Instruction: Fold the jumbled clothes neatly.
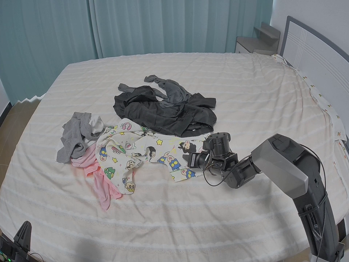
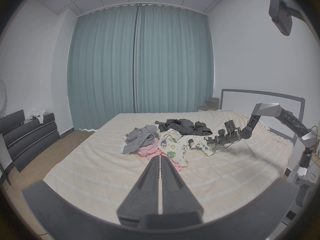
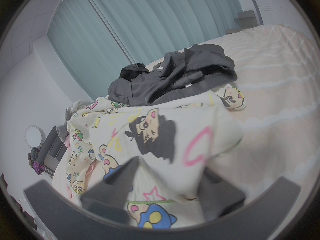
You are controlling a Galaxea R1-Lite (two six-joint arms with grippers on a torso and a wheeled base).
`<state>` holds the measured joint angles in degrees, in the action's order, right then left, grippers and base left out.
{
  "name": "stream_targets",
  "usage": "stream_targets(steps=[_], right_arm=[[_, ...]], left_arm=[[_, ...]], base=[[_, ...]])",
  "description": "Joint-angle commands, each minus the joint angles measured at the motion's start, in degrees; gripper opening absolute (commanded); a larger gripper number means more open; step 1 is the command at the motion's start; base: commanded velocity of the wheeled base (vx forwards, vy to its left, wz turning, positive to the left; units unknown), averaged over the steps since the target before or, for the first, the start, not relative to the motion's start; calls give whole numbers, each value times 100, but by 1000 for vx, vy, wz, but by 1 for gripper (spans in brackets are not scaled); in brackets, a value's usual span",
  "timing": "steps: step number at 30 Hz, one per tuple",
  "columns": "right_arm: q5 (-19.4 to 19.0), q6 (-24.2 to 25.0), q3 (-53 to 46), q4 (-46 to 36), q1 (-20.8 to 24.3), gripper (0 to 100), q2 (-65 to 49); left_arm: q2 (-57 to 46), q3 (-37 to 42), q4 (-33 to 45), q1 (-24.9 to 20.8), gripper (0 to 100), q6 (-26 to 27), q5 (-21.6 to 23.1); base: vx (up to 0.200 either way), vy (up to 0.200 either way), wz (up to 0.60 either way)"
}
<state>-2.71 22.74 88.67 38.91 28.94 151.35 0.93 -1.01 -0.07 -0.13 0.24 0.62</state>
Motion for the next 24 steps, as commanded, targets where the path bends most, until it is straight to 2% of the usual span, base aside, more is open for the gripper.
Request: stream_targets(steps=[1, 6, 12, 16, 17, 19, 24], right_arm=[[-2, -6, -281, 187, -11, 0, -114], [-99, 82, -922, 582, -38, 0, -562], [-1021, 732, -2566, 1189, -20, 0, -1591], [-1276, 847, -3190, 1576, 6, 0, -1890], [-1478, 855, -3576, 1918, 15, 0, -2048], [-1601, 864, -3831, 2164, 15, 0, -2197], [-1856, 908, -4192, 2349, 15, 0, -2689]], left_arm=[[-93, 84, -1, -4, 0, 2, -1], [-93, 84, -1, 5, 0, 11, -1], [-93, 84, -1, -4, 0, 20, -1], [-93, 84, -1, -4, 0, 28, -1], [-93, 84, -10, 5, 0, 28, -1], [-93, 84, -10, 5, 0, 20, -1], [-93, 84, -19, -4, 0, 20, 8]], base=[[0, 0, 0], [0, 0, 0], [0, 0, 0], [0, 0, 0], [0, 0, 0], [0, 0, 0], [0, 0, 0]])
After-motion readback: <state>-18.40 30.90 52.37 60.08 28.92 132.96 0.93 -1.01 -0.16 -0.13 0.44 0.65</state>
